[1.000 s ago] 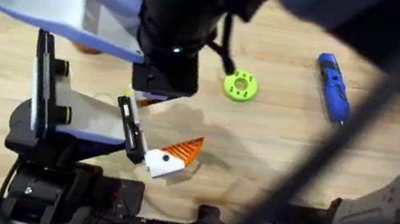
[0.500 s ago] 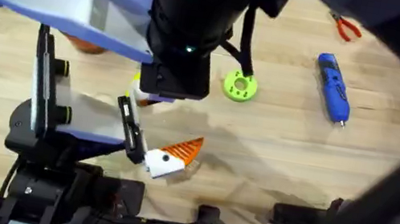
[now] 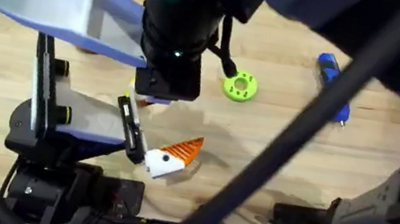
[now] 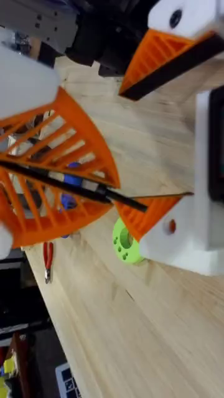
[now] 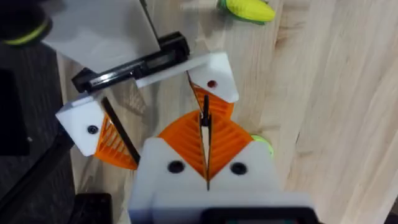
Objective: Pick up the gripper from the table and insert it into the empty holder that is missing its gripper. Then pick up a screw, insert it into the mounting hole, and use the screwdriver to tighten it. Finally, clean up the table by picking up the vegetable and placing it into the bucket.
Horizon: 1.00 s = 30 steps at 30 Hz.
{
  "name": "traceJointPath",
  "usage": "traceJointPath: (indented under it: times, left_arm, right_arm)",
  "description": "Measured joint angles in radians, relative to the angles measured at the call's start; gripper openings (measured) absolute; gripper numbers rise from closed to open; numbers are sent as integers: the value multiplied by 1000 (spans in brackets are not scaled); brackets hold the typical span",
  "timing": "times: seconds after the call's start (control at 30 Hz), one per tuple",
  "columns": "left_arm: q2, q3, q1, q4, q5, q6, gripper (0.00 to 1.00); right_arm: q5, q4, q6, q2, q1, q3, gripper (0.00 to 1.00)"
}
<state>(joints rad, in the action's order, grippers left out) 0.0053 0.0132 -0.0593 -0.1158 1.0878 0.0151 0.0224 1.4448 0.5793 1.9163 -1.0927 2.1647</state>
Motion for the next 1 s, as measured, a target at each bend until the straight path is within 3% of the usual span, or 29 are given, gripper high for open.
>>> traceJointPath:
  times: [1.0]
  left_arm:
    - [0, 0, 0, 0, 0, 0, 950]
  right_arm:
    - [3, -7, 0, 32, 0, 0, 6]
